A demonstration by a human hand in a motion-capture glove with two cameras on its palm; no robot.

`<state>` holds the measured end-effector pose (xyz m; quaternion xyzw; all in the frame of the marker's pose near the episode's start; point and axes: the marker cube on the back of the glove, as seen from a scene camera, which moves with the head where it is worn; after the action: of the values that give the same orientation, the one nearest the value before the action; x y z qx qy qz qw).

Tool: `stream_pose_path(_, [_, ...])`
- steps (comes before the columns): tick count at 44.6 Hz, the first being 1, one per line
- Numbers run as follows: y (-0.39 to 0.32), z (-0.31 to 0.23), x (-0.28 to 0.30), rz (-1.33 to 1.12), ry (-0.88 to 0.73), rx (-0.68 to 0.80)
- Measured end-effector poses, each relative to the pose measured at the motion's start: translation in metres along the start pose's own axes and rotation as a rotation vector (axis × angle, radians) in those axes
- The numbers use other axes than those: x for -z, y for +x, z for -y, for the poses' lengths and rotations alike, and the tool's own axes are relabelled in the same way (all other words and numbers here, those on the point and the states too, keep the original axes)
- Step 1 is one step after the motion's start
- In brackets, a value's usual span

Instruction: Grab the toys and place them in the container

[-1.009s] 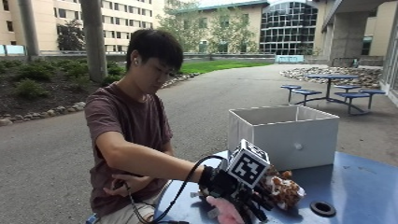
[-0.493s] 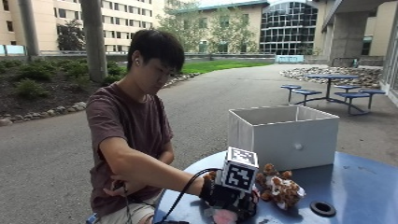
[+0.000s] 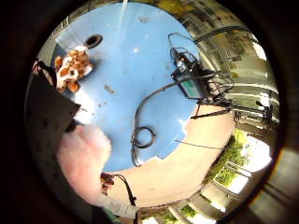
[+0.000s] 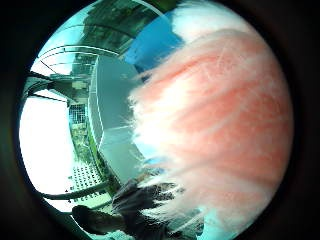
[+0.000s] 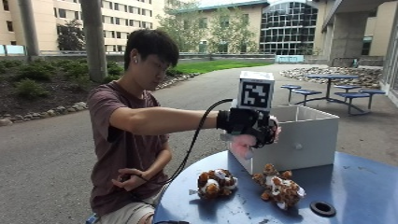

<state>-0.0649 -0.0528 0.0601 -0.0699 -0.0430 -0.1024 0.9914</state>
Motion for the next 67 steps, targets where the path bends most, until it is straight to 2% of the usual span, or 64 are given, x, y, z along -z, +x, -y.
stream_pose_path(8, [-0.063, 0.009, 0.088, -0.147, 0.132, -0.060])
stream_pose_path(14, [-0.115, 0.020, 0.113, -0.168, 0.183, -0.072])
stream_pose_path(16, [-0.140, 0.023, 0.115, -0.160, 0.189, -0.015])
stream_pose_path(21, [-0.220, 0.031, 0.107, -0.079, 0.181, 0.240])
stream_pose_path(26, [-0.258, 0.042, 0.089, -0.148, 0.162, 0.324])
stream_pose_path(31, [-0.333, 0.053, 0.067, -0.074, 0.138, 0.419])
stream_pose_path(37, [-0.399, 0.062, 0.041, -0.093, 0.106, 0.468])
stream_pose_path(42, [-0.410, 0.066, 0.029, -0.118, 0.075, 0.469])
stream_pose_path(49, [-0.427, 0.070, 0.004, -0.265, -0.152, 0.445])
stream_pose_path(53, [-0.420, 0.070, 0.003, -0.258, -0.170, 0.456])
stream_pose_path(61, [-0.358, 0.065, 0.027, -0.258, -0.162, 0.400])
stream_pose_path(67, [-0.280, 0.057, 0.055, -0.248, -0.136, 0.323])
